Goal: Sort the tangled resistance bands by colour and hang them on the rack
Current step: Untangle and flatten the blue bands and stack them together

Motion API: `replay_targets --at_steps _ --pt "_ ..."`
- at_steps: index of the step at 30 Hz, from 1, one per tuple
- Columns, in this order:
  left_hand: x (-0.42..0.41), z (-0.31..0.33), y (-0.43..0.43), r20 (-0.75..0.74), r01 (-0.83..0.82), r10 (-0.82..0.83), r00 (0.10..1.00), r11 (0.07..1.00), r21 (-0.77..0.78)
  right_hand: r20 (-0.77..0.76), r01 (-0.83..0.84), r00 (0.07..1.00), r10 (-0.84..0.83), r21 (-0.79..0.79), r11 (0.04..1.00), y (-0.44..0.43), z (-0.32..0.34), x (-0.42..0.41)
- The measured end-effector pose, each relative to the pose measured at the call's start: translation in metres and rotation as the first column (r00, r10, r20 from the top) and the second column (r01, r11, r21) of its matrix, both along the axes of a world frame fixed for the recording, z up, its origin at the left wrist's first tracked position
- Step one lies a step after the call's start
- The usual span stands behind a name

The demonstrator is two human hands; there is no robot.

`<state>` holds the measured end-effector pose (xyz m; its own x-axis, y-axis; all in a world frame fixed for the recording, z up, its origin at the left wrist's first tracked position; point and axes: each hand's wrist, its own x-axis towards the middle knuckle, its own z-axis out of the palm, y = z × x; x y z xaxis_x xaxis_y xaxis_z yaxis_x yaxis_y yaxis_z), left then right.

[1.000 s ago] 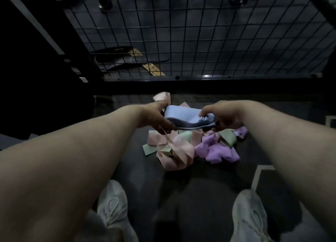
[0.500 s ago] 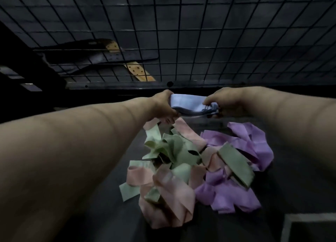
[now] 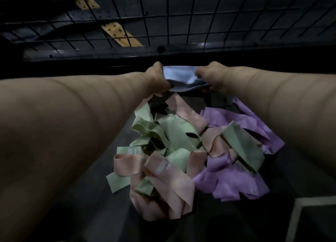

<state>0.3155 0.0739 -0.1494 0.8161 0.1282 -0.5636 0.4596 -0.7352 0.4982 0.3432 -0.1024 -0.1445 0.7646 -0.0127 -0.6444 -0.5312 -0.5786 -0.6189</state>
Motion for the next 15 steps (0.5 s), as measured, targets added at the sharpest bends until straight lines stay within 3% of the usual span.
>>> replay_targets --at_steps 5,10,15 --pt "-0.001 -0.017 -0.003 0.017 0.019 -0.022 1.000 0.989 0.149 0.021 -0.055 0.998 0.057 -0.089 0.995 0.007 -0.015 0.000" --pt "0.003 -0.022 -0.003 0.068 -0.079 0.073 0.995 0.992 0.100 0.143 0.060 0.989 -0.039 -0.143 0.988 0.008 -0.012 0.004" --pt "0.001 -0.028 -0.010 0.077 -0.254 0.252 0.965 0.967 0.018 0.029 0.084 0.996 -0.082 -0.089 0.992 0.009 -0.016 0.005"
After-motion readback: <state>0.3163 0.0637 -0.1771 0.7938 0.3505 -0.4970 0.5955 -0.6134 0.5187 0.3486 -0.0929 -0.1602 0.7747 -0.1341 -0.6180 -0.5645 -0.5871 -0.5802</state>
